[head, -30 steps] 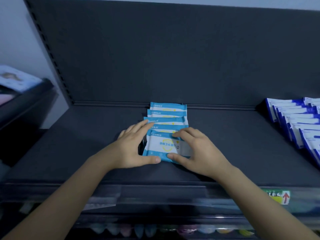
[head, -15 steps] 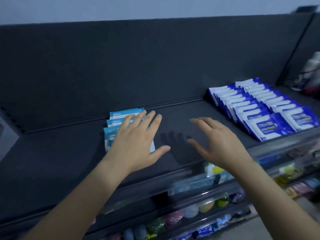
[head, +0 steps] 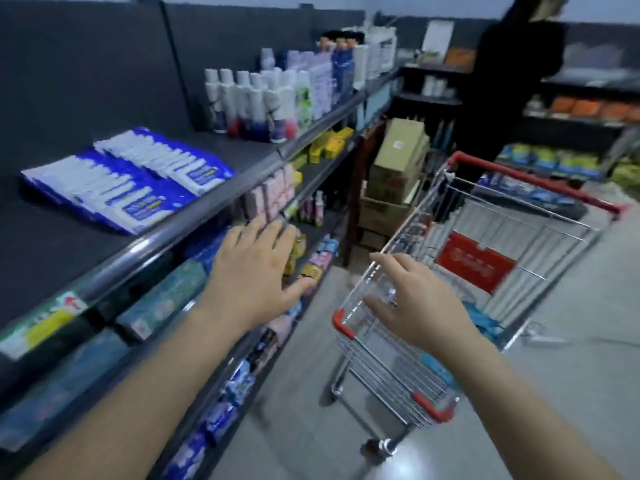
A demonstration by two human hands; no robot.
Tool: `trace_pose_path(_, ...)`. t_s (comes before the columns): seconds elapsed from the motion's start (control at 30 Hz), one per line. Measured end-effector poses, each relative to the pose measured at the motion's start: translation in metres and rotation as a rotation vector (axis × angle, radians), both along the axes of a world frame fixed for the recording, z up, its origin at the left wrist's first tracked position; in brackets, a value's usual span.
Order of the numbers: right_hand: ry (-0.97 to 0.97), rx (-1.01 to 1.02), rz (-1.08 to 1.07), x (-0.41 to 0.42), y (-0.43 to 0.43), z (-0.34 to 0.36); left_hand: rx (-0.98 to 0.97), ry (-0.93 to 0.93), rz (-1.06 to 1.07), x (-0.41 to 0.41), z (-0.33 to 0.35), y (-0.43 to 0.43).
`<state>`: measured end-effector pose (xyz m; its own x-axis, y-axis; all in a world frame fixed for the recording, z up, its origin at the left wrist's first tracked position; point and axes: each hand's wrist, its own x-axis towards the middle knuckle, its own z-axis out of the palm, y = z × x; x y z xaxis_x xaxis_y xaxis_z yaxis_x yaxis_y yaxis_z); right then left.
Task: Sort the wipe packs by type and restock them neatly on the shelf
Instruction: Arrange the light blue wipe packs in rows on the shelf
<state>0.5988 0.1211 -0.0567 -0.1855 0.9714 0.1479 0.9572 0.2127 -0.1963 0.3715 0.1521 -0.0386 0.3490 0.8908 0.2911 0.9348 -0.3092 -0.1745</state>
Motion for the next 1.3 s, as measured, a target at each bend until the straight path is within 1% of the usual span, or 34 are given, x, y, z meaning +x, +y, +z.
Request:
trace_pose_path(0.1, -0.038, -0.104, -0.152, 0.083, -0.022, -0.017, -0.032, -0.034, -0.094, 0.084, -0.025, 0.002)
trace_pose_path(0.17, -0.025, -0.172, -0.237, 0.124, -0.033, -0.029, -0.115, -0.015, -0.151, 0.130, -0.043, 0.002)
trace_pose_path(0.33, 0.028, -0.322, -0.342, 0.182, -0.026, -0.059, -0.265, 0.067, -0.294, 0.214, -0.086, 0.026)
trace_pose_path(0.43, 0.101, -0.362, -0.416, 0.206, 0.009, -0.086, -0.330, 0.098, -0.332, 0.252, -0.110, 0.064)
trace_pose_path(0.6, 0.346, -0.473, -0.645, 0.243, 0.098, -0.165, -0.456, 0.131, -0.398, 0.318, -0.178, 0.152)
trace_pose_path(0.73, 0.396, -0.609, -0.819, 0.271, 0.162, -0.244, -0.587, 0.201, -0.436, 0.373, -0.241, 0.230)
trace_pose_path(0.83, 0.414, -0.747, -0.948, 0.292, 0.193, -0.301, -0.699, 0.242, -0.471, 0.410, -0.290, 0.275)
trace_pose_path(0.93, 0.387, -0.889, -0.980, 0.317, 0.216, -0.357, -0.754, 0.253, -0.516, 0.452, -0.340, 0.310)
trace_pose_path(1.0, 0.379, -0.932, -0.984, 0.329, 0.227, -0.388, -0.808, 0.225, -0.550, 0.482, -0.370, 0.326)
trace_pose_path(1.1, 0.336, -0.934, -0.987, 0.337, 0.232, -0.423, -0.856, 0.200, -0.592, 0.524, -0.417, 0.343)
trace_pose_path(1.17, 0.318, -0.930, -0.991, 0.337, 0.229, -0.440, -0.845, 0.196, -0.634, 0.546, -0.449, 0.351)
trace_pose_path(1.3, 0.364, -0.909, -1.074, 0.340, 0.223, -0.466, -0.802, 0.255, -0.801, 0.588, -0.497, 0.358)
